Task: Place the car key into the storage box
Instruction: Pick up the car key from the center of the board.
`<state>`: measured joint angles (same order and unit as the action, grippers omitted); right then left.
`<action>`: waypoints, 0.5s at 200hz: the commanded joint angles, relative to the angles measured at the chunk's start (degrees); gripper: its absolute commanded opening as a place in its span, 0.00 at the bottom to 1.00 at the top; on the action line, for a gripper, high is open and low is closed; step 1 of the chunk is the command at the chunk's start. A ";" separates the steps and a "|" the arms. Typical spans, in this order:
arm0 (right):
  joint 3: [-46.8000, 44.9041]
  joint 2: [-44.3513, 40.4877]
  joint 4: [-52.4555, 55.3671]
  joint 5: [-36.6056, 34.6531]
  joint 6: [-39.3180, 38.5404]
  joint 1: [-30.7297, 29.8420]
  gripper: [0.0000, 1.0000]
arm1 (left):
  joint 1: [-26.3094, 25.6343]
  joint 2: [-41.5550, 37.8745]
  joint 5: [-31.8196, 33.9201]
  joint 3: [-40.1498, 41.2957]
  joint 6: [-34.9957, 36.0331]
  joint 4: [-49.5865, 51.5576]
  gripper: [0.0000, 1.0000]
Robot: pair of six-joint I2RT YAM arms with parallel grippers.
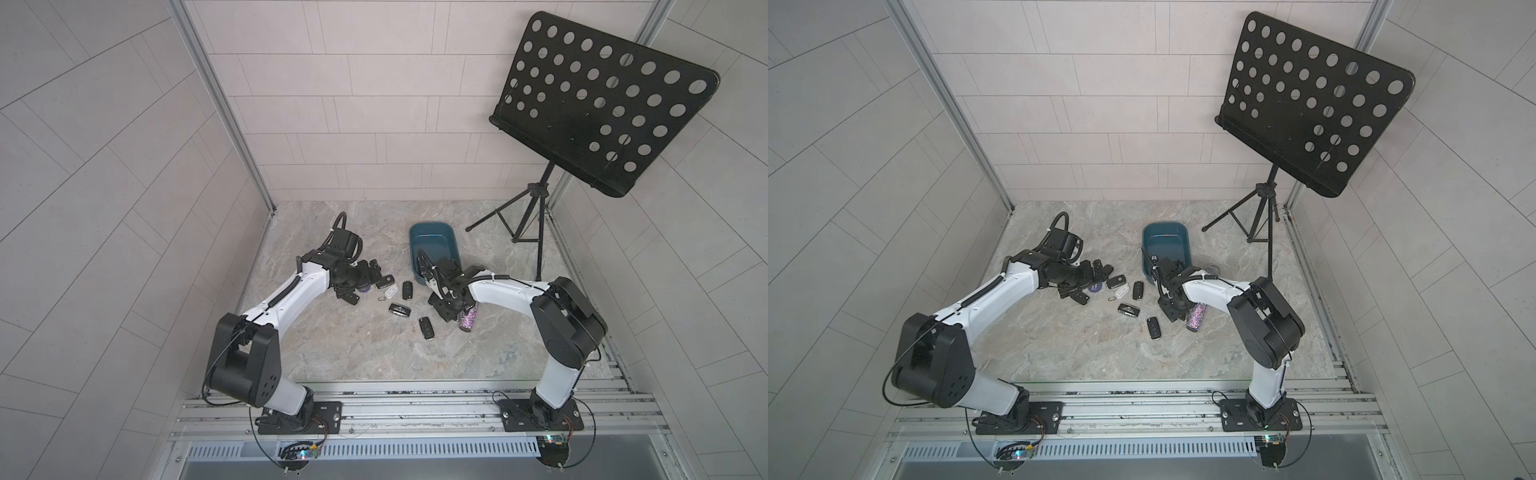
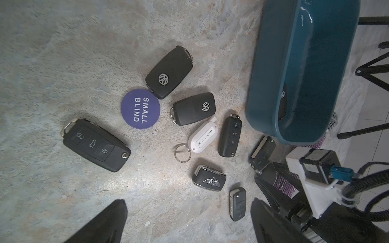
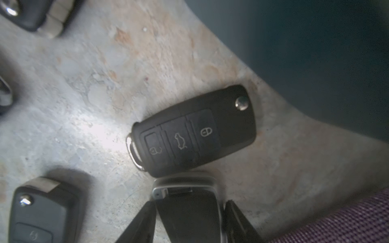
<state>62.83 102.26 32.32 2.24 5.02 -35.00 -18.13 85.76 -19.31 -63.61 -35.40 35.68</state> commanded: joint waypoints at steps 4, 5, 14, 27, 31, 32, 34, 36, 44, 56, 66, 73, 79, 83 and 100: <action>-0.92 0.66 0.79 -0.93 -0.92 -0.50 0.47 | 0.45 -1.41 0.33 0.43 -0.64 0.17 1.00; -0.89 0.66 0.80 -0.93 -0.90 -0.55 0.47 | 0.42 -1.44 0.37 0.42 -0.64 0.17 1.00; -0.80 0.58 0.81 -0.88 -0.96 -0.64 0.45 | 0.46 -1.48 0.39 0.37 -0.67 0.18 1.00; -0.86 0.46 0.89 -0.92 -0.96 -0.77 0.42 | 0.40 -1.56 0.55 0.37 -0.65 0.23 1.00; -0.86 0.39 0.90 -0.90 -1.01 -0.83 0.41 | 0.54 -1.56 0.59 0.35 -0.64 0.31 1.00; -0.91 0.39 0.90 -0.91 -1.04 -0.84 0.41 | 0.59 -1.56 0.59 0.34 -0.64 0.33 1.00; -0.90 0.33 0.91 -0.92 -1.03 -0.85 0.41 | 0.50 -1.62 0.59 0.34 -0.64 0.35 1.00; -0.90 0.29 0.95 -0.92 -1.03 -0.90 0.41 | 0.52 -1.64 0.63 0.33 -0.64 0.31 1.00; -0.90 0.22 0.99 -0.92 -1.10 -0.94 0.40 | 0.55 -1.64 0.75 0.33 -0.71 0.35 1.00; -0.91 -0.03 1.12 -0.92 -1.19 -1.03 0.38 | 0.68 -1.69 0.68 0.33 -0.77 0.35 1.00; -1.00 -0.36 1.30 -0.74 -1.19 -1.12 0.37 | 0.64 -1.78 0.81 0.32 -0.82 0.35 1.00; -0.98 -0.53 1.34 -0.60 -1.27 -1.12 0.37 | 0.66 -1.87 0.94 0.35 -0.85 0.42 1.00; -0.97 -0.72 1.47 -0.33 -1.23 -1.20 0.36 | 0.72 -1.91 1.01 0.35 -0.94 0.44 1.00; -1.03 -0.96 1.55 -0.17 -1.17 -1.25 0.36 | 0.73 -1.86 1.05 0.41 -0.92 0.44 1.00; -0.88 -2.05 2.02 0.65 -1.11 -1.21 0.36 | 0.77 -1.98 1.15 0.33 -0.90 0.53 1.00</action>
<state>62.76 102.19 32.18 2.13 4.71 -35.68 -17.80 85.62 -19.18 -63.61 -35.62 35.68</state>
